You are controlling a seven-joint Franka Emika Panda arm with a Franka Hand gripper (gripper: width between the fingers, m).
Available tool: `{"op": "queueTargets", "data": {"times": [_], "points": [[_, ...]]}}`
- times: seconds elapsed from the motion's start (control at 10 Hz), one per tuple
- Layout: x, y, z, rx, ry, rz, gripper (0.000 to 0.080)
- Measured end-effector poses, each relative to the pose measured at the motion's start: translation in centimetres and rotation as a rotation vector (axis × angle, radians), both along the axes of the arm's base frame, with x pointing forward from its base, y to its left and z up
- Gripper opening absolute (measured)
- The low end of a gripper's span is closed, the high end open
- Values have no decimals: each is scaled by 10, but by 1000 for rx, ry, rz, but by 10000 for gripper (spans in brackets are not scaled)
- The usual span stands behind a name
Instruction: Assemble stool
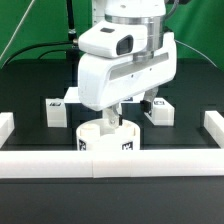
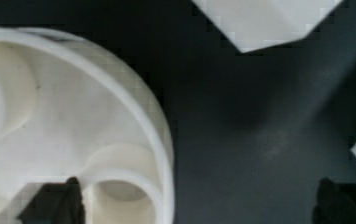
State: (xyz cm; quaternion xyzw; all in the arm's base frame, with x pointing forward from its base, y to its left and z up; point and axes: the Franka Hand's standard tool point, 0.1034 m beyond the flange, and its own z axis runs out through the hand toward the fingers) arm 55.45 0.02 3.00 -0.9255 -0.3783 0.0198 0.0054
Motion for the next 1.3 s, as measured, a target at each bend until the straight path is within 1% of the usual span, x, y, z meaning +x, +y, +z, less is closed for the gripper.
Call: {"op": "queueTargets", "data": {"times": [0.2, 0.4, 0.6, 0.8, 0.9, 1.1, 1.3], "points": [[8, -11, 0, -1, -22, 17, 649], [8, -11, 1, -1, -21, 19, 649], [9, -16, 1, -3, -19, 16, 649], [8, -23, -2, -4, -16, 21, 649], [7, -25, -5, -4, -13, 17, 649], [7, -21, -10, -2, -8, 10, 649], [7, -20, -10, -3, -7, 0, 649]]}}
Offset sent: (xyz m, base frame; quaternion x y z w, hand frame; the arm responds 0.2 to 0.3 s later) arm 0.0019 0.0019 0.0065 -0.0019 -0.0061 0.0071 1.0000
